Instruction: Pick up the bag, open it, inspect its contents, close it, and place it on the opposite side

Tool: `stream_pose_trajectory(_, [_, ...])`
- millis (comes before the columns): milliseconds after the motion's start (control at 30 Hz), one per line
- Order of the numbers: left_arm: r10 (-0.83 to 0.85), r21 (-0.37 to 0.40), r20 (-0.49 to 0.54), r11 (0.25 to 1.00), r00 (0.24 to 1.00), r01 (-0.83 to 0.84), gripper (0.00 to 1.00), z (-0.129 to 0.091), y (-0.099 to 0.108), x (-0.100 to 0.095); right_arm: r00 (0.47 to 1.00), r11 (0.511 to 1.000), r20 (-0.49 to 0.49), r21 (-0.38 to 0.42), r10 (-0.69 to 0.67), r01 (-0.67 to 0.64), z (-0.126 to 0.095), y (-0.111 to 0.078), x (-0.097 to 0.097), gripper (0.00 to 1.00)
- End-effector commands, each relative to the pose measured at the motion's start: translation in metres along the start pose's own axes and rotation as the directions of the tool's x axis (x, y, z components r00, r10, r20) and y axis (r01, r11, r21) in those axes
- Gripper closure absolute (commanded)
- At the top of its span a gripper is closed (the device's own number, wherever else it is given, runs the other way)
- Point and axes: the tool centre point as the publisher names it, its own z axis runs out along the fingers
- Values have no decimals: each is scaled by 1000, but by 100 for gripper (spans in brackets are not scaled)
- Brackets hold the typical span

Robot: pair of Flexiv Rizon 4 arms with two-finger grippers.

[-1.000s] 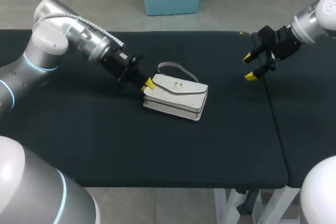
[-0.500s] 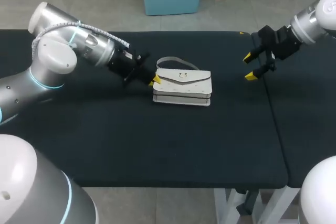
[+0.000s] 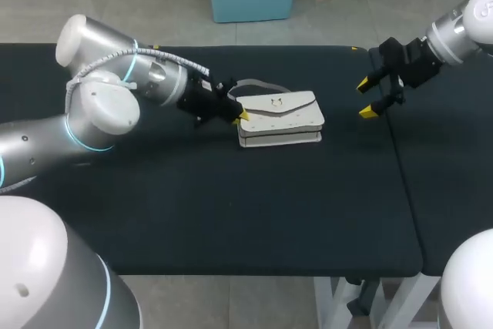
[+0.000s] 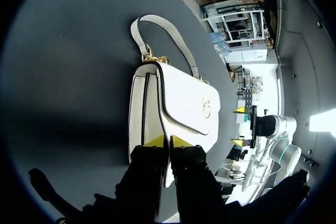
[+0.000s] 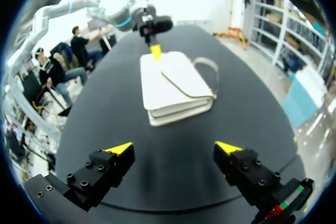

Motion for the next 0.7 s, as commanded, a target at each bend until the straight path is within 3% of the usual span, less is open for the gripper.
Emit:
stream_pose_trajectory(33, [2, -166, 10, 986, 1000, 0, 100, 1, -14, -5, 1000, 1000, -4, -1, 0, 0, 0, 0, -1, 0])
stream_pose_trajectory(200, [14, -229, 10, 973, 1000, -11, 100, -1, -14, -7, 1000, 1000, -4, -1, 0, 0, 0, 0, -1, 0])
stream_pose_trajectory(700, [84, -274, 33, 959, 996, -72, 100, 10, -10, 1, 1000, 1000, -4, -1, 0, 0, 0, 0, -1, 0])
